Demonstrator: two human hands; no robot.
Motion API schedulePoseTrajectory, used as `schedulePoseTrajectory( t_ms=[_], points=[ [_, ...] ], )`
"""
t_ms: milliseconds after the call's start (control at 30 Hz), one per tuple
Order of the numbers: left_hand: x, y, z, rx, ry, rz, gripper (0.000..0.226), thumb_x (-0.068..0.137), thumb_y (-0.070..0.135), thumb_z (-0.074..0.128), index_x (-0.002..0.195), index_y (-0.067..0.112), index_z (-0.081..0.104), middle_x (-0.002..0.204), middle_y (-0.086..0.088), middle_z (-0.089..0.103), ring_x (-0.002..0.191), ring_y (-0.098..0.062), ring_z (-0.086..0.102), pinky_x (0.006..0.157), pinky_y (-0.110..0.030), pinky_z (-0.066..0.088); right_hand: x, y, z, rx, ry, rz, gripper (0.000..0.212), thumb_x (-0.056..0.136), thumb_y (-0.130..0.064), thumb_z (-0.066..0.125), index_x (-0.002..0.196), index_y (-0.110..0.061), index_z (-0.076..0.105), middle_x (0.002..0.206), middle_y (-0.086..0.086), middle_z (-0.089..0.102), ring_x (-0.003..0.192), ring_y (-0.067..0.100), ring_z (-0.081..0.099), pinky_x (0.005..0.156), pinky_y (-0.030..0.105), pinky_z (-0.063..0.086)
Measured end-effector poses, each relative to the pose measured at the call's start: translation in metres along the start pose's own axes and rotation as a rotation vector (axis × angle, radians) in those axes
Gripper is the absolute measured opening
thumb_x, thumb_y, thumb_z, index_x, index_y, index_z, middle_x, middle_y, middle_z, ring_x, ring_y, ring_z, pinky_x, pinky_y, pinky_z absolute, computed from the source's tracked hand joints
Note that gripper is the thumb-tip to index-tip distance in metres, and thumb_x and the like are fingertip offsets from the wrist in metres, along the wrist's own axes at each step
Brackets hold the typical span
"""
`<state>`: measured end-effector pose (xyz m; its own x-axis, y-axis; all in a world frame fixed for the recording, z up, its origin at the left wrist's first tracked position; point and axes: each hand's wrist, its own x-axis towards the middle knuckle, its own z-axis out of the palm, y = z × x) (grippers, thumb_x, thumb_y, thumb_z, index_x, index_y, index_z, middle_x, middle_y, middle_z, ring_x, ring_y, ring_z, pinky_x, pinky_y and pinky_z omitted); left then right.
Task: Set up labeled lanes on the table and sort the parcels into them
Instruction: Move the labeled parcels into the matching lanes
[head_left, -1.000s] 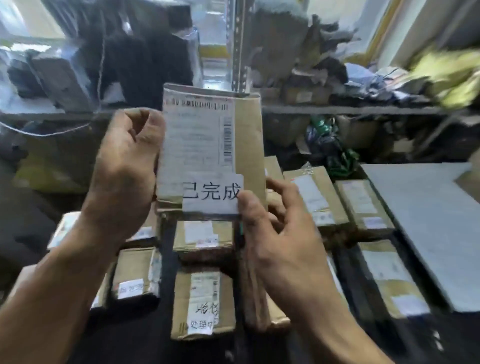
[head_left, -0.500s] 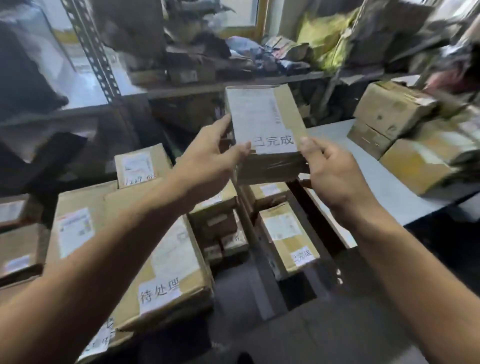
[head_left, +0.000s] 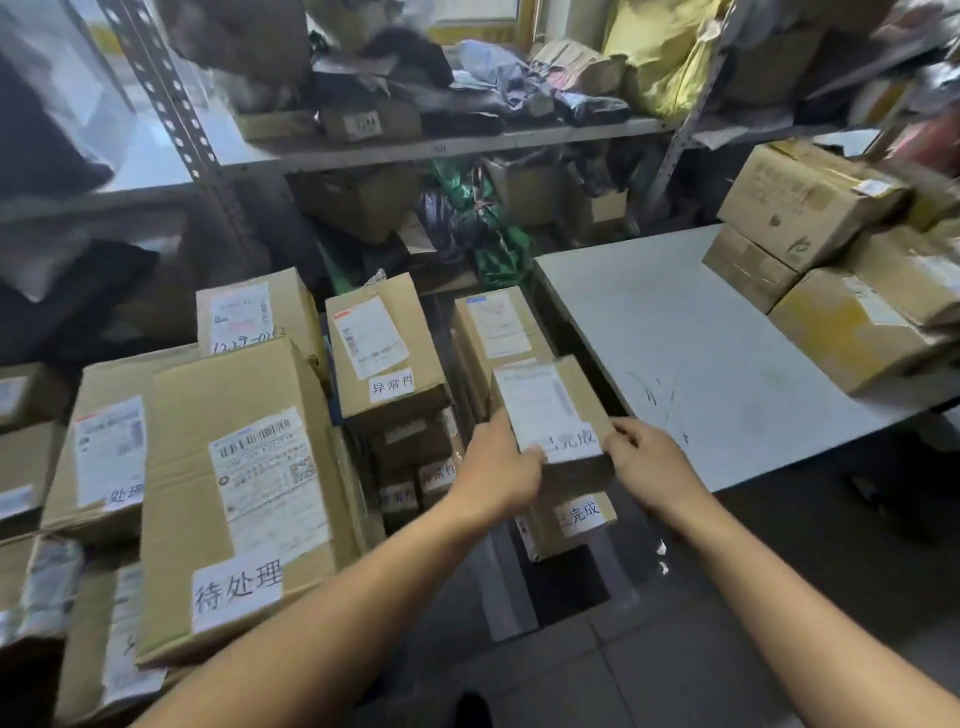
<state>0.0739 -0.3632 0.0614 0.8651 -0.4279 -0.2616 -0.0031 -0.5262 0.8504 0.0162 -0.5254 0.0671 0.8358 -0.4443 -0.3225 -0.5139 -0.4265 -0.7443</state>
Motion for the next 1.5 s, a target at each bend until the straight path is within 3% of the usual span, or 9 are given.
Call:
schedulePoseTrajectory(
  t_ms=[300,400,500,633,833,1000,1167,1333,1500],
  points=[
    [0.008,-0.016,0.034,-0.061,-0.048,-0.025,0.050,0.092,0.025,0.060,0.139,0.028,0.043,0.139,0.009,0.052,0.129,-0.010,0.047,0.096,-0.022,0.039,0.023,0.034,0.009,-0.118,-0.040,0.058,0.029,0.103,-0.035,0.046,0.129,-0.026,0.054,0.106,-0.013,0.059,0.071,-0.010,0.045,0.049,0.007,0.033],
    [0.010,-0.018,0.032,-0.079,-0.082,-0.058,0.050,0.092,0.021,0.060,0.138,0.026,0.043,0.138,0.010,0.053,0.127,-0.009,0.049,0.095,-0.022,0.040,0.025,0.038,0.010,-0.111,-0.049,0.058,0.037,0.102,-0.036,0.045,0.135,-0.022,0.053,0.113,-0.010,0.062,0.082,-0.005,0.052,0.060,0.008,0.035],
    [0.008,-0.019,0.023,-0.101,-0.112,-0.095,0.052,0.091,0.016,0.058,0.139,0.025,0.041,0.139,0.011,0.053,0.129,-0.010,0.048,0.104,-0.028,0.040,0.026,0.038,0.009,-0.134,-0.046,0.067,0.048,0.101,-0.033,0.045,0.147,-0.019,0.042,0.141,0.000,0.055,0.122,0.016,0.055,0.090,0.021,0.042],
    [-0.004,-0.010,0.000,-0.151,-0.121,-0.105,0.058,0.093,0.017,0.056,0.145,0.025,0.033,0.132,0.017,0.046,0.123,-0.002,0.044,0.102,-0.022,0.034,0.019,0.023,0.011,-0.115,-0.023,0.020,0.049,0.103,-0.028,0.043,0.149,-0.015,0.037,0.142,0.003,0.053,0.108,0.008,0.050,0.072,0.013,0.040],
    [-0.042,0.038,-0.078,-0.297,-0.036,0.020,0.040,0.098,0.019,0.053,0.136,0.027,0.042,0.114,0.022,0.051,0.119,-0.007,0.054,0.096,-0.025,0.045,-0.005,-0.058,0.018,0.000,0.220,-0.209,0.044,0.102,-0.029,0.046,0.144,-0.016,0.045,0.140,0.002,0.055,0.122,0.015,0.053,0.090,0.024,0.039],
    [-0.085,0.043,-0.204,-0.407,0.250,0.215,0.056,0.098,0.021,0.054,0.149,0.020,0.032,0.142,0.005,0.047,0.127,-0.009,0.049,0.107,-0.034,0.043,-0.051,-0.194,0.050,0.226,0.185,-0.608,0.037,0.101,-0.032,0.047,0.135,-0.021,0.053,0.122,-0.008,0.062,0.111,0.005,0.059,0.099,0.028,0.049],
    [-0.143,-0.017,-0.346,-0.371,0.694,0.297,0.047,0.093,0.024,0.054,0.140,0.019,0.048,0.129,0.008,0.059,0.119,-0.003,0.055,0.098,-0.027,0.046,-0.099,-0.316,0.133,0.322,-0.096,-0.831,0.049,0.093,-0.041,0.045,0.135,-0.018,0.054,0.125,-0.001,0.065,0.114,0.012,0.063,0.101,0.041,0.050],
    [-0.204,-0.113,-0.459,-0.398,1.121,0.230,0.025,0.094,0.014,0.048,0.111,0.025,0.063,0.101,0.013,0.066,0.094,0.002,0.060,0.079,-0.019,0.043,-0.133,-0.399,0.259,0.244,-0.334,-0.875,0.054,0.090,-0.048,0.043,0.135,-0.020,0.053,0.123,-0.001,0.065,0.110,0.016,0.064,0.098,0.042,0.050],
    [-0.246,-0.226,-0.515,-0.407,1.238,-0.001,0.025,0.097,0.008,0.048,0.116,0.015,0.062,0.100,0.005,0.065,0.093,-0.006,0.059,0.081,-0.020,0.043,-0.137,-0.420,0.391,0.040,-0.480,-0.775,0.058,0.089,-0.053,0.044,0.135,-0.020,0.053,0.126,0.003,0.064,0.114,0.021,0.063,0.100,0.045,0.049]
  ],
)
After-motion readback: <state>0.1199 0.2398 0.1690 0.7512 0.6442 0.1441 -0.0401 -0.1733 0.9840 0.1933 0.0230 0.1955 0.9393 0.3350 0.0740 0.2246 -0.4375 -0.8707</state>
